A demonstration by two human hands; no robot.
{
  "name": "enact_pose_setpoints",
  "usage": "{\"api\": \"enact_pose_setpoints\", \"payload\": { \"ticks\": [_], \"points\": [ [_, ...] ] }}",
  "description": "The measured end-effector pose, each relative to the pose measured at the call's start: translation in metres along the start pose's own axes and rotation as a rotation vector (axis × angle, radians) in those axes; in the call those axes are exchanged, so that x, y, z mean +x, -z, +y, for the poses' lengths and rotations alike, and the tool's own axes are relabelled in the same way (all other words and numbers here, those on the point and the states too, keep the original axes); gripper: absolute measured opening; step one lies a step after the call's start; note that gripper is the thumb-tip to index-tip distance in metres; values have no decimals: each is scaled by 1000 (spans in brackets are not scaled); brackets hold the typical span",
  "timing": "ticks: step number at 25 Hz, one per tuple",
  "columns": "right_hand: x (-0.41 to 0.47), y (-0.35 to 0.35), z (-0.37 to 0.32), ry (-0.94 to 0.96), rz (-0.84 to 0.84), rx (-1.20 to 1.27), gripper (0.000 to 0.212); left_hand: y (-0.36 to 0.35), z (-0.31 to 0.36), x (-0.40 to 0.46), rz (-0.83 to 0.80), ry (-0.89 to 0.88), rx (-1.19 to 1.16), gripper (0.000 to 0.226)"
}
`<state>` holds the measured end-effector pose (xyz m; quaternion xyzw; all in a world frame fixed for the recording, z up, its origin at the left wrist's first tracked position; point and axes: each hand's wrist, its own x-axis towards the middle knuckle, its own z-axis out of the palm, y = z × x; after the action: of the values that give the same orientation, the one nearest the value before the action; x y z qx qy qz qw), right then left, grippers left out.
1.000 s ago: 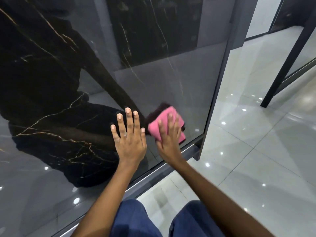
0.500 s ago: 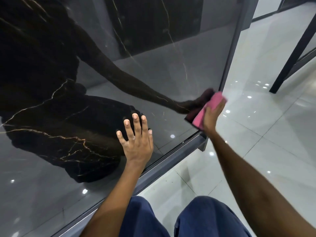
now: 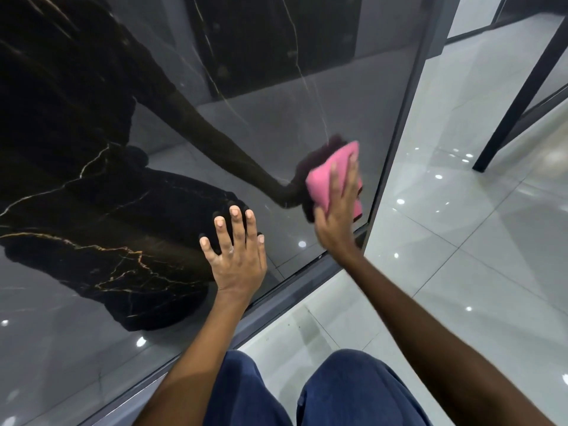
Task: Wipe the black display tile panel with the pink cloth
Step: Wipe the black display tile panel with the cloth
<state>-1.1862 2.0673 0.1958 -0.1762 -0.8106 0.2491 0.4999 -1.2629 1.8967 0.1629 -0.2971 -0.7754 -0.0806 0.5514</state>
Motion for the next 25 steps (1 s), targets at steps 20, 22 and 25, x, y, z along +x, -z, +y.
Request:
{"api": "enact_pose_setpoints", "payload": {
  "ticks": [20,22,25],
  "points": [
    [-52,-10,-10,-1307,-46,490,75,8,2,2,-142,41,-41,68],
    [-40,21,-17,-1338,-70,315,58,22,4,4,-238,73,-72,70],
    [-22,68,-35,-1231,-264,79,53,61,11,22,-527,143,-140,78]
  ]
}}
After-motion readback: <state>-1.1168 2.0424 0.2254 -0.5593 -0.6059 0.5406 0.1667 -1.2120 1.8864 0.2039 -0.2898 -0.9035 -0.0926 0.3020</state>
